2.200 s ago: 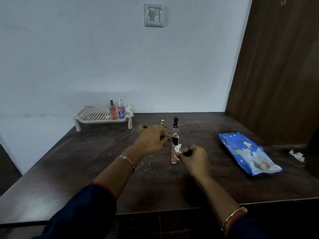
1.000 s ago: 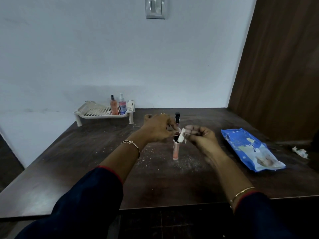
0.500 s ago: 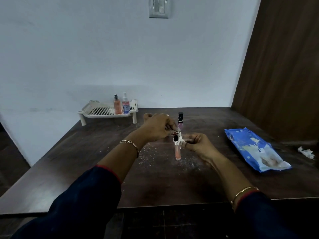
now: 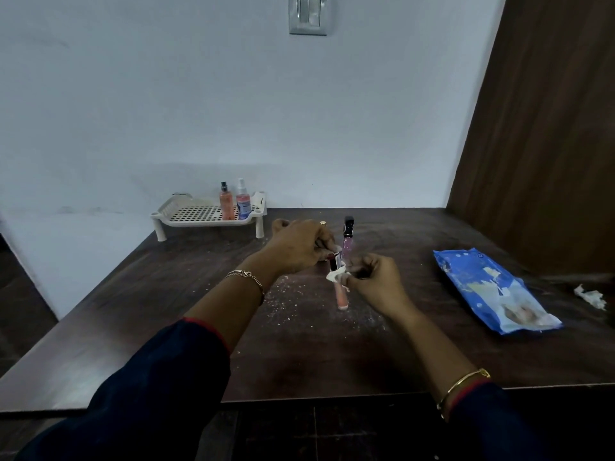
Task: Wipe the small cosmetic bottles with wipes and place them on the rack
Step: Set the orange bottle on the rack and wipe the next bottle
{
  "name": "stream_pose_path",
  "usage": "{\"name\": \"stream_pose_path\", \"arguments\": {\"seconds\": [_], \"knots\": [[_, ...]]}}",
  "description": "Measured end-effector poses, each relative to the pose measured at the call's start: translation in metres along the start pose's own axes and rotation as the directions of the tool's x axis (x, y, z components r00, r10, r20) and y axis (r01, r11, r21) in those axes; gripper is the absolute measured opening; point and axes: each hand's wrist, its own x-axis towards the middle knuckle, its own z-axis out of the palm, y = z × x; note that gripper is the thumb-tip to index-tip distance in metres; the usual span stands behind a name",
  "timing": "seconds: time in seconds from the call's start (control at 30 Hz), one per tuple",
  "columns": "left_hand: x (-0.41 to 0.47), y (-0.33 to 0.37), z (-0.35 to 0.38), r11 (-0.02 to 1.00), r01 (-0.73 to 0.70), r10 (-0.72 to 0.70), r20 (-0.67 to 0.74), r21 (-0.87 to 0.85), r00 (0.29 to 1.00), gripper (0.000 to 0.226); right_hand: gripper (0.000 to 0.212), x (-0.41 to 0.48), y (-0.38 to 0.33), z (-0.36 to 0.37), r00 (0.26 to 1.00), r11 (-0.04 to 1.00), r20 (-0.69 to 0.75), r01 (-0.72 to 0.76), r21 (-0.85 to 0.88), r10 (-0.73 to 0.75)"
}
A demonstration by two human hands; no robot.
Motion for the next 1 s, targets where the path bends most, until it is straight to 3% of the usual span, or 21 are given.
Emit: {"name": "stream_pose_path", "arguments": {"seconds": [0.13,0.47,0.67,0.8,1.0], "knots": [[0.000,-0.004,0.000,1.000,0.009,-0.010,-0.012,-0.009,1.000,0.015,0.020,0.000,0.001,0.009,0.999,1.000,-0.030,-0.014,0.024,0.014],[-0.003,-0.015,0.006,0.995,0.067,-0.072,-0.061,-0.077,0.996,0.013,0.024,-0.003,0.011,0.008,0.995,0.957,-0.019,-0.103,-0.272,0.101],[-0.005,-0.012,0.010,0.990,0.077,-0.083,-0.055,-0.115,0.995,0.015,0.025,-0.008,0.013,0.006,0.993,0.925,-0.011,-0.113,-0.362,0.117],[-0.006,-0.007,0.014,0.993,0.069,-0.077,-0.091,-0.091,0.993,0.018,0.027,-0.007,0.016,0.003,0.987,0.940,0.000,-0.155,-0.304,0.163],[-0.004,0.000,0.018,0.989,0.115,-0.125,-0.122,-0.090,0.985,0.021,0.039,-0.004,0.001,0.015,0.997,0.987,-0.015,-0.078,-0.138,0.077]]}}
